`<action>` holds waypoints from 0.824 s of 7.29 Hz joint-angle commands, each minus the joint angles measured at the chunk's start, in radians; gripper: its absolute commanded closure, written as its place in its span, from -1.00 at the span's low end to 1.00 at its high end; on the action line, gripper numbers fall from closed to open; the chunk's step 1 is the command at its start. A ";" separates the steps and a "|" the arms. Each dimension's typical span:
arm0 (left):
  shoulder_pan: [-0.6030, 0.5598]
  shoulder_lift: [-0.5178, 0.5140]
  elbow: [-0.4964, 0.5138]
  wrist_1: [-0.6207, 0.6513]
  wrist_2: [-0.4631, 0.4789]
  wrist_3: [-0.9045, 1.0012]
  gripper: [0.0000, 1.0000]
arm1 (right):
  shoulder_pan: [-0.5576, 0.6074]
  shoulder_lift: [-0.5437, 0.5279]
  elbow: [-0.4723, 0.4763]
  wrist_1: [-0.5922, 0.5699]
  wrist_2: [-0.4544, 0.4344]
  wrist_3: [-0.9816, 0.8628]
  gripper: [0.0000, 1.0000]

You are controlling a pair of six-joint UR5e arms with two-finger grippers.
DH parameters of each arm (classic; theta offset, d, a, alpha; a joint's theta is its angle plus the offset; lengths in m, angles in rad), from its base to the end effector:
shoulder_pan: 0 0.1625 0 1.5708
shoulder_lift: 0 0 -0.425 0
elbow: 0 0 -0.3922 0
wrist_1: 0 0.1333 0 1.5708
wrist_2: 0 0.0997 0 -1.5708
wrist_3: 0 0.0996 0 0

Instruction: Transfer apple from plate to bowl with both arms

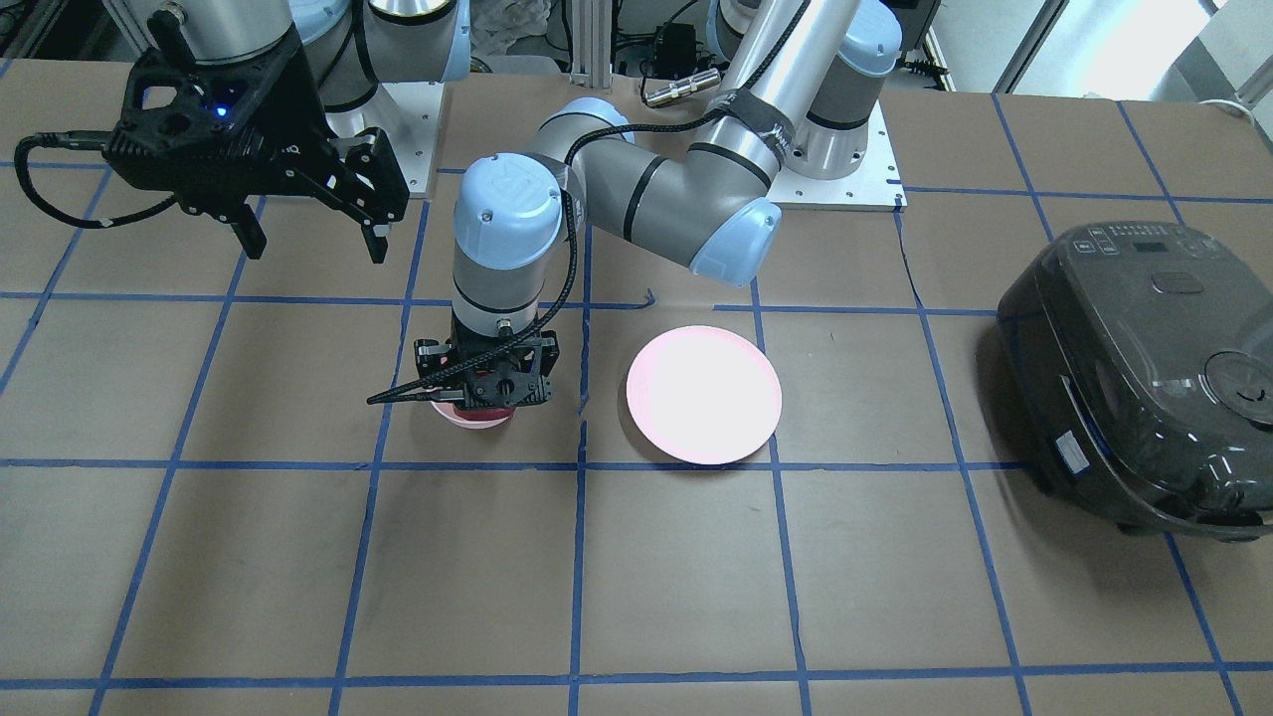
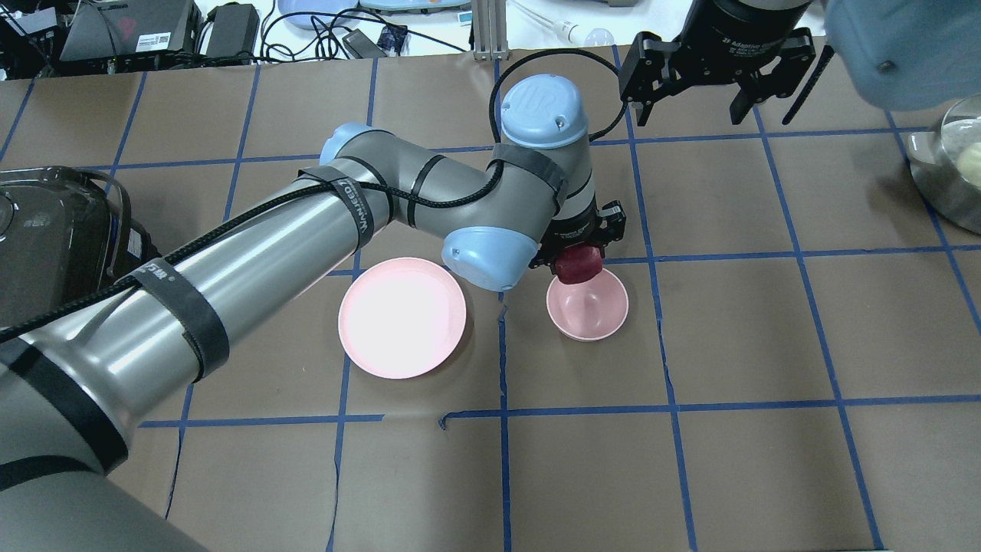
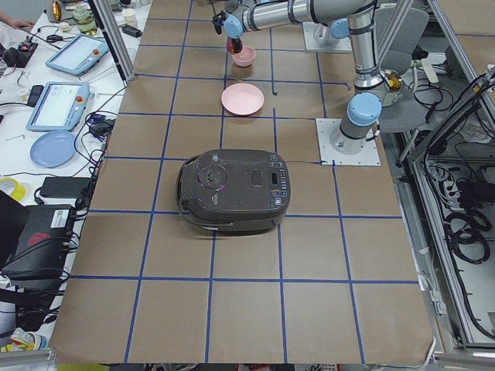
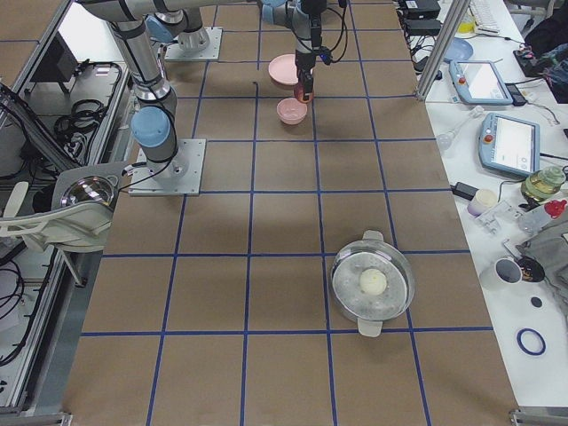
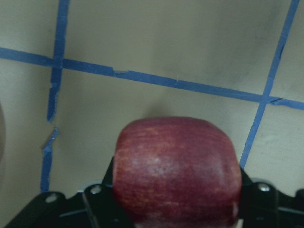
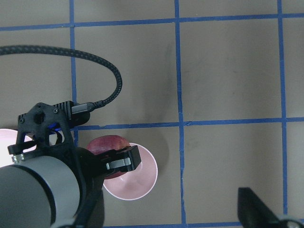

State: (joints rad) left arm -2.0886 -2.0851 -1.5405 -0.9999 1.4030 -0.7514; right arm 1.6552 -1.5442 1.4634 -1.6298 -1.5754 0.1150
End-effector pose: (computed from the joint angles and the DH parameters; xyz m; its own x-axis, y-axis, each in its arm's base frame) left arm -0.4590 -0.5028 0.2608 -0.9574 -0.2251 0.1808 -0.2196 0.9743 0.0502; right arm 0.1758 -0.5018 0.5343 -0.9995 0.0301 -0.0115 0.0314 0.9898 -0.1389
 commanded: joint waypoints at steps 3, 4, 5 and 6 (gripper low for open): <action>-0.025 -0.021 -0.026 -0.006 -0.001 -0.046 0.87 | 0.001 -0.001 0.000 -0.002 0.002 0.000 -1.00; -0.028 -0.021 -0.027 -0.012 -0.004 -0.078 0.52 | 0.001 -0.001 0.000 -0.001 0.002 0.000 -1.00; -0.033 -0.030 -0.027 -0.014 -0.004 -0.094 0.51 | 0.001 -0.001 0.000 -0.001 0.002 0.000 -1.00; -0.039 -0.039 -0.027 -0.013 -0.004 -0.115 -0.03 | 0.001 -0.001 0.000 -0.001 0.002 0.000 -1.00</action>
State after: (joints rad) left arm -2.1210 -2.1142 -1.5670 -1.0124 1.3994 -0.8410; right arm 1.6566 -1.5447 1.4634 -1.6308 -1.5739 0.1151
